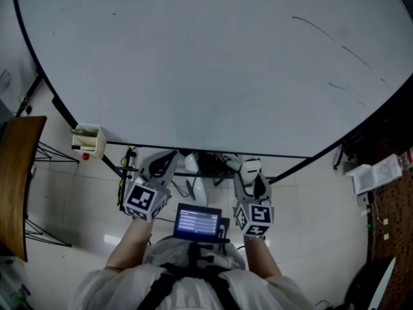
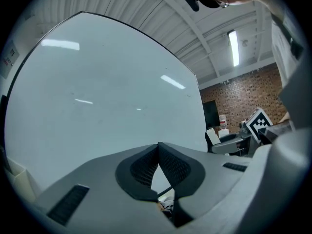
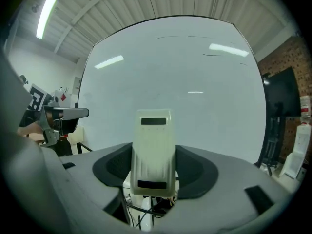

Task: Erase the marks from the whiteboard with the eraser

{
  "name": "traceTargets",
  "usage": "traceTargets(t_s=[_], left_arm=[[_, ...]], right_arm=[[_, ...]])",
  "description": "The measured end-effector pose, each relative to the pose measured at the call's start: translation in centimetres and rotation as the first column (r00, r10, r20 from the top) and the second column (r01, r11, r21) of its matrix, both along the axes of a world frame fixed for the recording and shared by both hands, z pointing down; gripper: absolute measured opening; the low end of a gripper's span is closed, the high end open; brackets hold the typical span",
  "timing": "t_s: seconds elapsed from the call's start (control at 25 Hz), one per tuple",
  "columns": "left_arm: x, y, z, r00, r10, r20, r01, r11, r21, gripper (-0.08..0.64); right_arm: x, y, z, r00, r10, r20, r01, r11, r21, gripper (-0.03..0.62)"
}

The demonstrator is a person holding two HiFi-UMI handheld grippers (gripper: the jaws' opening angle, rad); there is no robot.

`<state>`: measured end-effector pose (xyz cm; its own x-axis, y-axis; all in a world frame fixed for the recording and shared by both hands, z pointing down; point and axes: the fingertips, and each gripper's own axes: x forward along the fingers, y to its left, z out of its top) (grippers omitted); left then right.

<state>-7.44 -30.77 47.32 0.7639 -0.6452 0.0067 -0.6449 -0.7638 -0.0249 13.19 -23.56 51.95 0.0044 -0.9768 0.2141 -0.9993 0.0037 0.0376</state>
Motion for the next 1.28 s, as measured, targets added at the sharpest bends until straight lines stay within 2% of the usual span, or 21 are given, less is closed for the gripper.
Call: traceTargets(t_s=[0.28,0.4,0.68,0.92,1.12,1.28], left_arm=[[0.0,1.4,-1.7,1.0,-0.017,-0.009,0.018,0.998,0.061,0.006],[0.7,2.9,-1.9,0.999,-0.033,-0.009,0.033,0.997,0.063,0.006],[5.2,8.6,-0.9,0.999,-0.042,0.014,0.041,0.998,0.045,0.006],[9.0,14.8,0.1,0.998,-0.062,0.006,0.062,0.998,0.009,0.006],[10.7,19.1,0.3,0.997,-0.077,0.025,0.076,0.997,0.01,0.006],[11.7,20.9,-0.9,0.996,-0.076,0.046,0.075,0.996,0.041,0.006]], right_arm=[[-0.4,0.5,-1.7,0.999,-0.047,-0.013,0.048,0.997,0.064,0.258],[0.1,1.9,-2.0,0.998,-0.058,-0.005,0.058,0.995,0.078,0.258],[3.3,7.5,-0.7,0.997,-0.079,-0.003,0.079,0.996,0.036,0.258],[5.4,12.4,-1.4,0.99,-0.142,-0.017,0.143,0.989,0.049,0.258],[6.9,15.7,-1.4,0.985,-0.171,0.008,0.17,0.984,0.06,0.258],[6.8,17.0,-2.0,0.979,-0.2,0.025,0.198,0.978,0.069,0.258]])
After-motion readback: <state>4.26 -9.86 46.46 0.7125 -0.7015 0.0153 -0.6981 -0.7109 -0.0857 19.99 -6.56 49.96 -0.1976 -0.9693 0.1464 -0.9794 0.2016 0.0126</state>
